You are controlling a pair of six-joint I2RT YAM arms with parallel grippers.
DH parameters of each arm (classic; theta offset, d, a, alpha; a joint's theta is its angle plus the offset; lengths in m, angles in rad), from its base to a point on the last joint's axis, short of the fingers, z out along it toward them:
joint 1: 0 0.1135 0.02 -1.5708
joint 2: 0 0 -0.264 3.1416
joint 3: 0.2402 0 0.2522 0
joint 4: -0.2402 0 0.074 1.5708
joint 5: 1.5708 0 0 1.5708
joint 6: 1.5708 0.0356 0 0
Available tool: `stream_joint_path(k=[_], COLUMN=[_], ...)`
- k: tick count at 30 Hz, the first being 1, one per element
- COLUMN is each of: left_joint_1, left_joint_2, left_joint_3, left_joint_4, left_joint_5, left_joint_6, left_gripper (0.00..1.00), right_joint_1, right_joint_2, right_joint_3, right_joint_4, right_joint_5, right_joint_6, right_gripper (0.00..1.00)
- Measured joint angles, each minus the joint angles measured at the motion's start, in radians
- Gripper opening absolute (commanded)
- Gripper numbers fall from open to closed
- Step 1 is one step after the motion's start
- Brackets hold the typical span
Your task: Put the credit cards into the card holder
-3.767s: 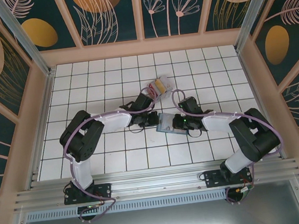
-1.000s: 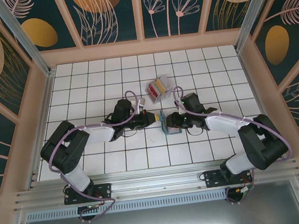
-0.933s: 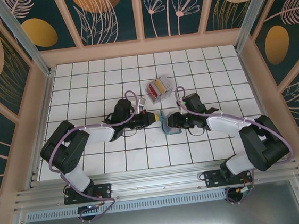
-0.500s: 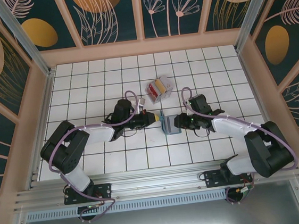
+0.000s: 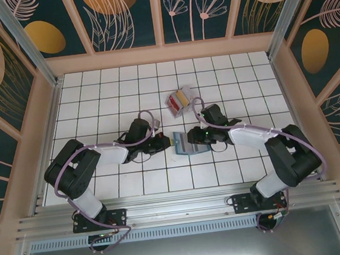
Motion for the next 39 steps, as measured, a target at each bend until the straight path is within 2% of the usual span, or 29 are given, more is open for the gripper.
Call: stream_joint_path(k=[3, 6, 9, 15, 25, 33, 39], left_joint_1=[0.000, 0.000, 0.000, 0.000, 0.026, 0.090, 0.118], left_joint_2=[-0.002, -0.006, -0.016, -0.067, -0.074, 0.069, 0.210], left_joint_3=[0.000, 0.000, 0.000, 0.031, 0.222, 0.397, 0.522], left_joint_4=[-0.017, -0.045, -0.094, -0.229, -0.346, -0.358, -0.360], left_joint_5=[-0.011, -0.026, -0.048, -0.108, -0.211, -0.235, -0.223], left_joint_6=[0.014, 0.035, 0.054, 0.104, 0.161, 0.148, 0.123], left_gripper=[0.20, 0.44, 0.54, 0.55, 0.55, 0.55, 0.54], right_joint_1=[0.000, 0.000, 0.000, -0.010, -0.088, -0.190, -0.213], right_joint_2=[0.033, 0.067, 0.077, 0.076, 0.038, 0.066, 0.206], right_joint_3=[0.002, 0.006, 0.006, 0.014, 0.128, 0.326, 0.534], right_joint_4=[0.007, 0.008, 0.008, 0.002, -0.071, -0.139, -0.162], right_joint_5=[0.002, 0.002, 0.002, 0.002, 0.019, 0.098, 0.149], right_joint_6=[0.002, 0.002, 0.002, -0.004, -0.057, -0.126, -0.178], right_gripper=[0.34, 0.33, 0.34, 0.33, 0.38, 0.42, 0.44])
